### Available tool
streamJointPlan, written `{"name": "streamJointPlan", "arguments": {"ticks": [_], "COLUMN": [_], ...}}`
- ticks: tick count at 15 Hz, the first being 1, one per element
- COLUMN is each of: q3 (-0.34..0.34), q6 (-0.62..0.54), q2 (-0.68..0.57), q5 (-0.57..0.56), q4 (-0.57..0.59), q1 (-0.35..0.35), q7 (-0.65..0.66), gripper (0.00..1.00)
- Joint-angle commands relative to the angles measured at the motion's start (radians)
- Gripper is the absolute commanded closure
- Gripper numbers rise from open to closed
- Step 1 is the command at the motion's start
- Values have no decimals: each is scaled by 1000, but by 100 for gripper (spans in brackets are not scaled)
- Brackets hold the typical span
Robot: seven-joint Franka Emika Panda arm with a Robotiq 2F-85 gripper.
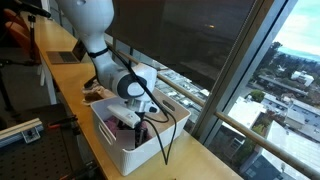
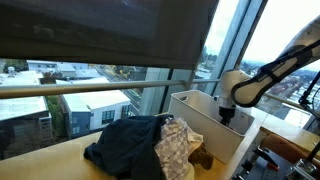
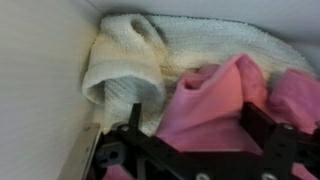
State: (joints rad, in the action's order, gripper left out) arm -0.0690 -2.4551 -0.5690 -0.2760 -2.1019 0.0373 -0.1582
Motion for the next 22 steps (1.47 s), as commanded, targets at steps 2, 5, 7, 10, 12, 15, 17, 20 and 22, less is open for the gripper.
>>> {"name": "streamJointPlan", "arguments": {"ticks": [2, 5, 7, 10, 12, 15, 17, 20, 22], "q3": [-11, -19, -17, -14, -14, -15, -15, -15, -11], "q6": [34, 60, 78, 110, 120, 133, 142, 148, 154], "q2": [-121, -169, -179, -166, -160, -147, -138, -124, -110], "q5": [10, 12, 13, 13, 12, 11, 14, 15, 21], "q4": [88, 131, 153, 168, 172, 174, 177, 179, 179], "q1": [20, 31, 38, 41, 45, 53, 59, 66, 73], "q7": [-13, -15, -19, -23, -26, -35, -40, -47, -55], "gripper": [0, 25, 34, 57, 72, 93, 97, 100, 99]}}
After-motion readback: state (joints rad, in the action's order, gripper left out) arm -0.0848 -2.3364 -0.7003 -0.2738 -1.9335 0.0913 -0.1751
